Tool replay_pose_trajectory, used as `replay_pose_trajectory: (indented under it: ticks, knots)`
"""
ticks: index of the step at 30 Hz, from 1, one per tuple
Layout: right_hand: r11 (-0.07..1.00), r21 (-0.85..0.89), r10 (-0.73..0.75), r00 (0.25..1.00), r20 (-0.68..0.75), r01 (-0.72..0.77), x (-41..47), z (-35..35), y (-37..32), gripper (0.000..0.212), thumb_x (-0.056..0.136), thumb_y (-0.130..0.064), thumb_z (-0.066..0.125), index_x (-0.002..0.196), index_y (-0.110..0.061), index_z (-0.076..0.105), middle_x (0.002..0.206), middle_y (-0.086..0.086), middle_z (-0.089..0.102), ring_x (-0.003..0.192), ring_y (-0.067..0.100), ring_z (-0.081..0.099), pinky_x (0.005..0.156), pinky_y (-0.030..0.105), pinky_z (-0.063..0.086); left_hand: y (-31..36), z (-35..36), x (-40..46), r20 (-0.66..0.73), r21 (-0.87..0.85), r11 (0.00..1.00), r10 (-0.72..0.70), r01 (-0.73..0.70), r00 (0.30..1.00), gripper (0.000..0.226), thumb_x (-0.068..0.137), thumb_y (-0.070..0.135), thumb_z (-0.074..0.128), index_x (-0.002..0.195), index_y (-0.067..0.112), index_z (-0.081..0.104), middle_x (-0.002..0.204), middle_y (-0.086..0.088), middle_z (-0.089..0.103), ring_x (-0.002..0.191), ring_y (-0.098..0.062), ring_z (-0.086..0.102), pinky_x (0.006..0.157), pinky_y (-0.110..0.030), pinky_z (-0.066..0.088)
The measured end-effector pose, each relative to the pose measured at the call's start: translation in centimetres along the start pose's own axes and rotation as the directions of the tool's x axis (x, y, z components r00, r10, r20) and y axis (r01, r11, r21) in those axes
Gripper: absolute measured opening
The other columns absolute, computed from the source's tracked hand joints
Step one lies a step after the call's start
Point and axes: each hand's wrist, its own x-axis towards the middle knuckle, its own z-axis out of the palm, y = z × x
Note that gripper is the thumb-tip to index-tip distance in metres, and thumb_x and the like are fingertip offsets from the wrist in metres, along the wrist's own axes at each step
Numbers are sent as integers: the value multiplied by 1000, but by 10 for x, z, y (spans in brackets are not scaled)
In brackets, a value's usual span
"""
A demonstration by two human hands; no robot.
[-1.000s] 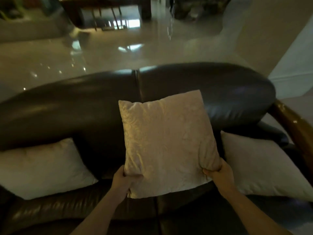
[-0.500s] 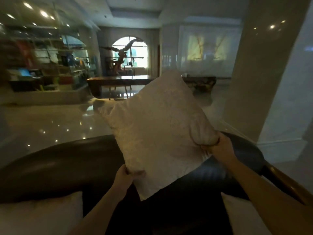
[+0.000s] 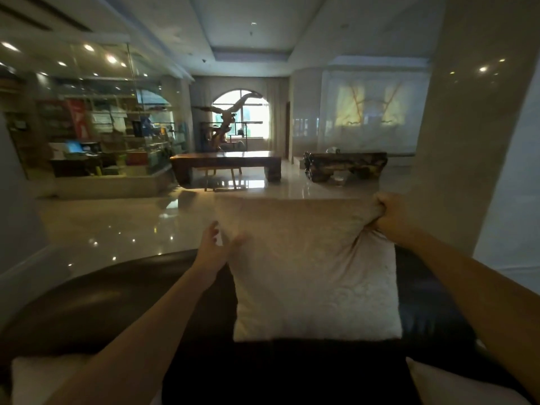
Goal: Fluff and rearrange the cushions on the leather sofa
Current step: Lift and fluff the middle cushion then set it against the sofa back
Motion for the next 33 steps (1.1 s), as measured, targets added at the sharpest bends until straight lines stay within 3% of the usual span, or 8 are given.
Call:
replay_pose_trajectory:
  ticks: [9,13,16,21,27,30,32,33]
  knots:
    - [999,-24,-40,987,155,44,-17,19,15,21,64,-10,76,67,-1,57,57,4,52,55,19,49,52,32,34,-41,-4,1,-142,-203,977,-89,59,986,11,84,22,76,92,15,72,97,-6,73,101,-26,69,85,-37,56]
    - [987,-100,-92,957,273,124,-18,20,22,32,55,-26,80,78,-5,70,91,17,68,88,33,62,80,44,49,-35,12,2,-331,-388,920,-191,51,924,28,88,12,70,116,5,67,112,-7,69,106,-22,64,92,-32,52]
    - [980,-175,-49,965,257,96,-19,21,34,42,54,-21,91,92,-18,74,141,18,43,131,38,34,109,49,30,-28,17,12,-328,-548,835,-260,41,908,37,89,11,70,124,5,63,122,-10,67,110,-22,63,98,-33,51]
    - [977,51,199,969,144,-208,-25,36,53,61,65,-13,86,120,-21,62,160,9,15,140,30,26,109,34,27,-25,26,26,-154,-707,684,-396,179,905,40,90,17,69,129,9,62,126,-14,66,117,-31,62,101,-48,51]
    - [668,624,370,908,195,-406,-36,65,91,102,44,-32,96,129,-7,46,132,21,54,117,34,57,89,48,55,-40,21,28,-112,-728,638,-470,249,876,38,87,22,72,122,9,65,114,-13,69,106,-31,66,73,-42,57]
    - [517,755,364,902,232,-403,-34,76,89,56,70,-30,82,113,-1,61,107,6,71,104,25,65,86,37,57,-51,18,30,-107,-706,671,-415,225,904,38,90,25,69,123,5,65,116,-13,70,106,-28,66,75,-41,57]
    - [584,710,410,898,160,-394,-32,85,93,7,90,-10,62,93,-11,67,88,-5,72,91,15,66,80,33,54,-60,12,32,-141,-652,739,-338,170,931,37,88,25,71,120,8,67,121,-13,69,114,-28,65,92,-44,55]
    - [606,678,444,884,146,-416,-30,87,95,14,90,-6,59,86,-16,68,85,-5,71,89,16,65,81,35,52,-65,10,32,-174,-610,778,-313,147,933,29,87,23,73,113,10,69,119,-12,70,114,-27,65,97,-43,53]
